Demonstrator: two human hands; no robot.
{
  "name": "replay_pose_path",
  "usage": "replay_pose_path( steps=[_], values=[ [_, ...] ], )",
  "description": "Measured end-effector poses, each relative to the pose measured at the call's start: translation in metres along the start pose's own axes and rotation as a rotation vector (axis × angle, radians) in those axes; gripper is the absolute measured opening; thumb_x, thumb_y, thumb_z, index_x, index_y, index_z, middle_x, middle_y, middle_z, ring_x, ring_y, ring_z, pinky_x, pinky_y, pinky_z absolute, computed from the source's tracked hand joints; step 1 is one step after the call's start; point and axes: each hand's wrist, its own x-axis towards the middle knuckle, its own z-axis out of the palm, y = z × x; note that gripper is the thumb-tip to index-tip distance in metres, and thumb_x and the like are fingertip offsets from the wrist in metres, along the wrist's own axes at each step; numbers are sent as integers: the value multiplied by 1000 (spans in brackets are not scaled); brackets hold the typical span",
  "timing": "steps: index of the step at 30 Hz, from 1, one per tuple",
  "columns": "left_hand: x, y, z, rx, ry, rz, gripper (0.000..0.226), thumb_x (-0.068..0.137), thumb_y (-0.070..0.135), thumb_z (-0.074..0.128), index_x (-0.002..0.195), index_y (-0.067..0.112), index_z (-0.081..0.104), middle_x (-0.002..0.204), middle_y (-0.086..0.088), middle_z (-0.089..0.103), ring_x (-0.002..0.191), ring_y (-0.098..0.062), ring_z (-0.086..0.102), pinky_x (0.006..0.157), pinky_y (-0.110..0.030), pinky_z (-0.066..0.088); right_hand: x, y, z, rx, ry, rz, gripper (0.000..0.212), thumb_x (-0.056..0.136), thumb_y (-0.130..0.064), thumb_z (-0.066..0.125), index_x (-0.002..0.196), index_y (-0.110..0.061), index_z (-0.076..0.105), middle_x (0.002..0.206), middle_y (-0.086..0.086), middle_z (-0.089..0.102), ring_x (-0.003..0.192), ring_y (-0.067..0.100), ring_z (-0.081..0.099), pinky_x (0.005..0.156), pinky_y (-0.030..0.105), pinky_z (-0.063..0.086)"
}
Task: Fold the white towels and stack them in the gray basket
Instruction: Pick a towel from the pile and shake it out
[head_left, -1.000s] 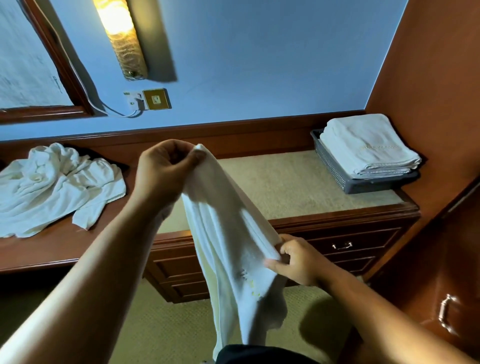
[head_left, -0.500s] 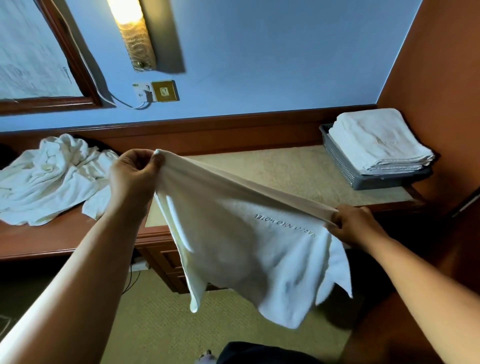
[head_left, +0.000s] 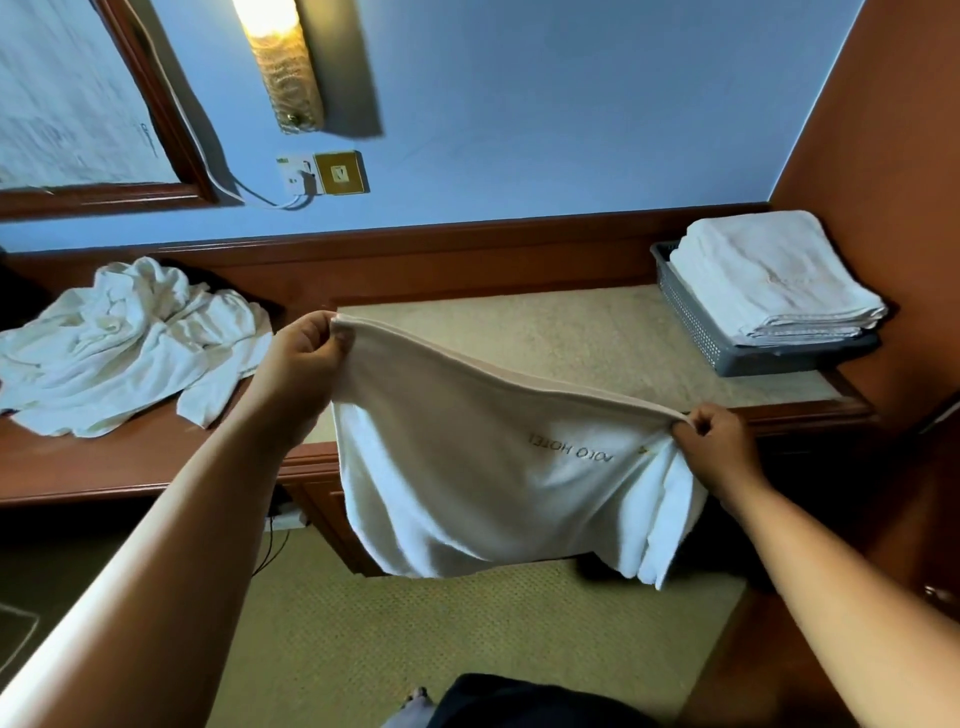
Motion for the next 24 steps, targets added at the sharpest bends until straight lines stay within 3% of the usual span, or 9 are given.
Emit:
replay_pose_path(
  steps=[7,11,15,20,24],
  values=[
    [-6,15,30,76,-4,21,13,87,27,43,80,24,54,75,-5,52,70,-21,47,63,-39,39,-12,-3,18,54,-117,-12,21,85,0,60,75,-17,52,69,5,55,62,18,48,62,36,40],
    [-12,24,45,164,-54,43,16,84,33,40,86,27,54,76,-2,52,69,-20,48,61,-39,40,-15,-8,28,62,-127,46,16,86,3,52,84,-13,54,78,6,58,70,22,52,66,33,40],
    [-13,30,44,176,-117,71,13,87,44,51,87,33,58,72,-6,50,65,-23,44,61,-41,38,-16,-3,26,55,-93,112,16,89,6,47,97,-7,54,92,9,59,85,26,55,72,31,37],
    [-27,48,59,-141,-391,77,15,105,18,51,102,18,66,75,-9,59,65,-19,56,56,-28,50,-21,-7,25,-69,-289,32,19,90,2,51,101,-15,53,91,7,60,80,23,56,63,27,41],
    [-34,65,78,-255,-387,58,24,106,9,45,107,12,69,79,-11,64,71,-23,56,61,-29,49,-33,-40,24,-279,-324,-36,20,84,-15,64,96,-26,54,98,-3,55,92,21,59,79,35,52]
  ],
)
